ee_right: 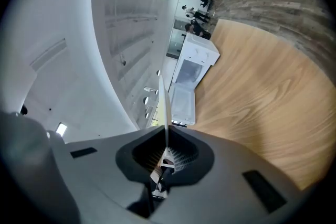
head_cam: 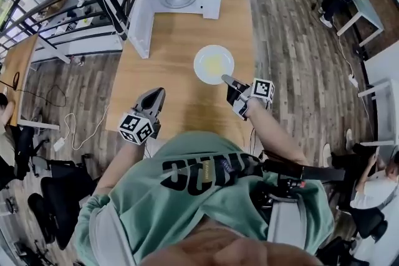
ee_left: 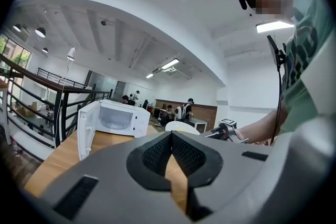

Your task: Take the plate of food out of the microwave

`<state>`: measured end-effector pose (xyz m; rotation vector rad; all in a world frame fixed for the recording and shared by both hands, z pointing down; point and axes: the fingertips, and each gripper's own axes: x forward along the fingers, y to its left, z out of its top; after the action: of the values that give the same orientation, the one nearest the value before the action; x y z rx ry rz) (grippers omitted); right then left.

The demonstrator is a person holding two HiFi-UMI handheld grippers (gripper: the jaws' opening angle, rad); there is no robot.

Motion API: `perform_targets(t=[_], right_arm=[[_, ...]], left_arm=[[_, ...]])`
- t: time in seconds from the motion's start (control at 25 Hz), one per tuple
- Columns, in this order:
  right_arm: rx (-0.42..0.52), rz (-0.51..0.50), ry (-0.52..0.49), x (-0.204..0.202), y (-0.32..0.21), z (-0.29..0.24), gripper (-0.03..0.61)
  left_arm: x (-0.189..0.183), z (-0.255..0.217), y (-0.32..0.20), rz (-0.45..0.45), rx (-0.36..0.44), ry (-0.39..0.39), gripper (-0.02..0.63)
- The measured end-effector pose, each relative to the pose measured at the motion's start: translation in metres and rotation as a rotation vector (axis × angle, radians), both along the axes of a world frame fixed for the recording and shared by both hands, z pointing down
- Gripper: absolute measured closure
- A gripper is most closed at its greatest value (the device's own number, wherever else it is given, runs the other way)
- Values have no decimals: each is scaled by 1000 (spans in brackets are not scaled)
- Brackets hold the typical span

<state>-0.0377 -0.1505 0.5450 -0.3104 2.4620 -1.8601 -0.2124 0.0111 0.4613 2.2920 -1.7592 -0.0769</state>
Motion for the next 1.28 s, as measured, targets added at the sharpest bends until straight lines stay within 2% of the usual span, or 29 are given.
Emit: perform_targets(t=[0.28, 0.6, 0.8, 1.28], right_arm=[[-86, -65, 135, -14, 26, 77, 560], [-134, -192, 266, -15, 41, 151, 560], [-154, -260, 318, -29, 54, 178, 560], [-185, -294, 427, -28, 50, 216, 558]], left_arm=[[-20, 30, 25, -19, -48, 34, 610], [-6, 47, 43, -58, -112, 59, 611], [-11, 50, 54, -85, -137, 50, 611], [-24, 48, 59, -123, -148, 35, 609]])
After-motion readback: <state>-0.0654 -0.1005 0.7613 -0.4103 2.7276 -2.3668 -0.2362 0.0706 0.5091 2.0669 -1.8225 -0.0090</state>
